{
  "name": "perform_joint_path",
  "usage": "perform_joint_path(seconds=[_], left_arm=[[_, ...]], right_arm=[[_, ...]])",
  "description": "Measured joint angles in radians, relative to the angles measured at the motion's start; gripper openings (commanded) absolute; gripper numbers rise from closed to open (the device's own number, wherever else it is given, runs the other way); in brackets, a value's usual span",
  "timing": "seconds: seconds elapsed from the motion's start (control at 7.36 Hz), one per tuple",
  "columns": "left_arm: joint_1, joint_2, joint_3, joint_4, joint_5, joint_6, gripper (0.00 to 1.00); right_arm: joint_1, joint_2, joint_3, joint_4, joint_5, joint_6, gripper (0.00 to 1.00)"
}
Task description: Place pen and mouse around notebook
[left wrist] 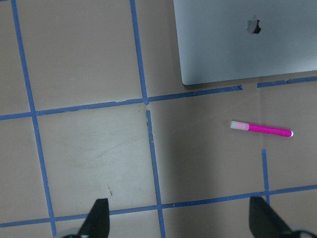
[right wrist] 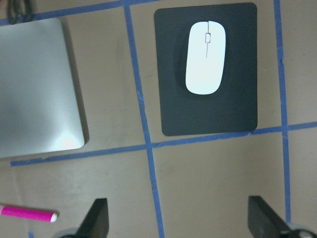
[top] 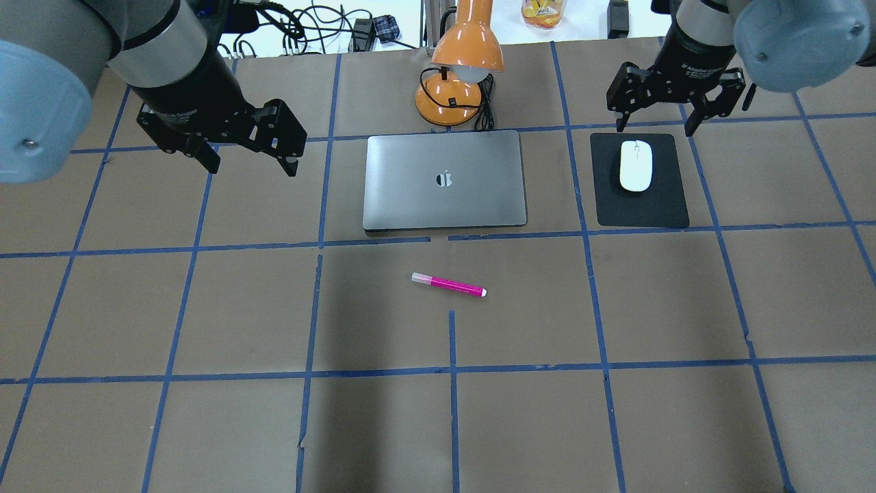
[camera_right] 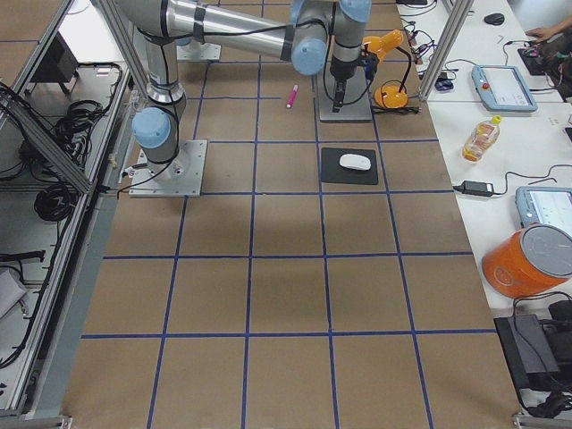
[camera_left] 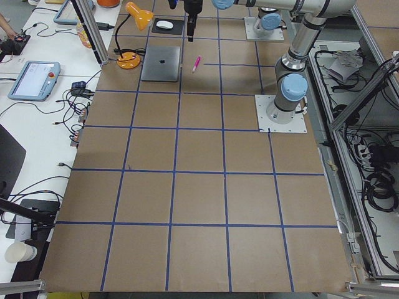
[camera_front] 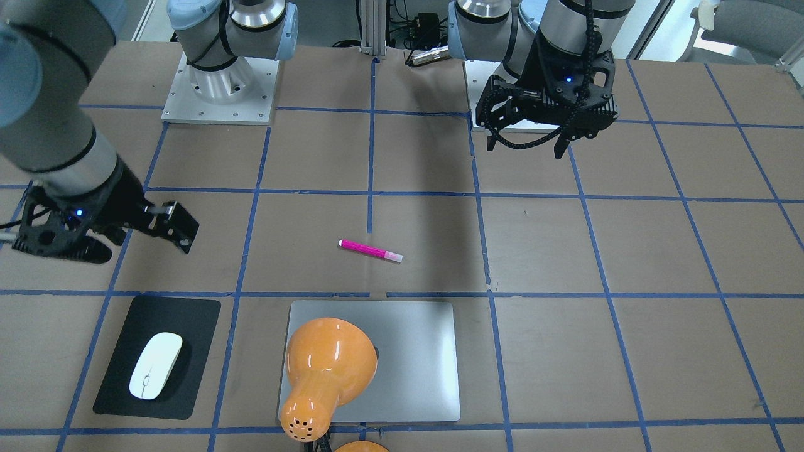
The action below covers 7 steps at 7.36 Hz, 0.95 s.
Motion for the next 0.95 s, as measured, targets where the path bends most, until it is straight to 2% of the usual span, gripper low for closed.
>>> perform_joint_path(seconds=[0.41, 0.95], left_arm=[[0.002, 0.002, 0.000, -0.006, 0.002, -0.001, 1.00], [0.003, 0.001, 0.000, -0.006, 0.001, -0.001, 1.00]], right_arm=[[0.026, -0.121, 0.004, 0.145, 0.004, 0.000, 1.00], [0.013, -0.154, 0.026, 0.196, -0.006, -0.012, 1.00]])
